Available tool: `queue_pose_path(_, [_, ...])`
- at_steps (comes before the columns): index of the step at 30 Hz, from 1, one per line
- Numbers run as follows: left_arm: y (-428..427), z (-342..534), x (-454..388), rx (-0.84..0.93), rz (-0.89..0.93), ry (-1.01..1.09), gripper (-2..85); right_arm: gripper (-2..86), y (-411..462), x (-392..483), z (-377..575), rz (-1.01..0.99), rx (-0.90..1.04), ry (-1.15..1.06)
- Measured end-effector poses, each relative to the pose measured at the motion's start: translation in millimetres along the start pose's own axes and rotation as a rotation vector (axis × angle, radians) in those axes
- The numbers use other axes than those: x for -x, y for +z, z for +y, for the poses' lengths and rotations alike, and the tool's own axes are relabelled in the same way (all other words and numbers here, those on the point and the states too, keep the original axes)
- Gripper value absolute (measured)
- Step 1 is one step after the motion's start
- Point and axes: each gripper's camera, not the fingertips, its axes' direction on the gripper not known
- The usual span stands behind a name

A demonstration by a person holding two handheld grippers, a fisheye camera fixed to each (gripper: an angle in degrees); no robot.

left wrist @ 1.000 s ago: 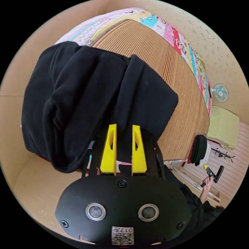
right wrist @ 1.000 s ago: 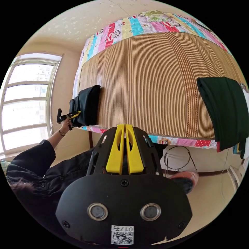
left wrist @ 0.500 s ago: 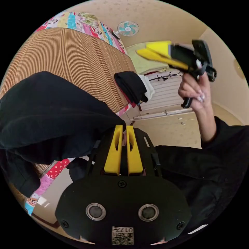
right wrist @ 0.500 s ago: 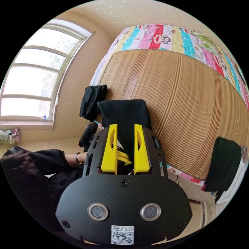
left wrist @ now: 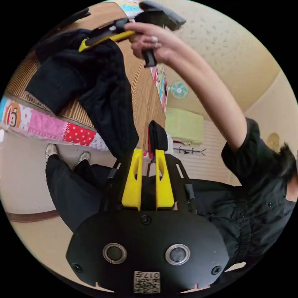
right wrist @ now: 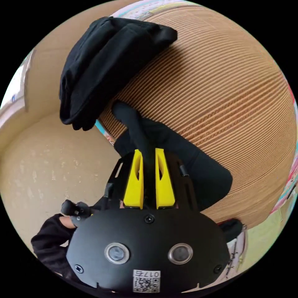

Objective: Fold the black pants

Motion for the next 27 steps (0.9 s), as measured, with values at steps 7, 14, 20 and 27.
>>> queue_pose_path(7, [-26.0, -28.6, 32.3, -0.259, 0.07, -0.162, 23.5, 6.1, -63.9, -74.9, 187.4, -0.631, -0.266, -0.191])
queue_pose_path(14, [-1.6, -40.5, -97.9, -0.252, -0.095, 0.149, 5.0, 3.9, -179.5, -75.3, 415.8, -0.785, -0.676, -0.525])
queue_pose_path(20, [-4.9, -4.1, -305.2, -0.226, 0.063, 0.707, 3.3, 2.3, -266.9, -62.2, 615.7, -0.581, -1.048, -0.716])
queue_pose_path(27, [38.4, -14.0, -511.6, -0.333, 0.136, 1.134, 3.1, 3.0, -342.7, -67.6, 755.3, -0.257, -1.521, -0.489])
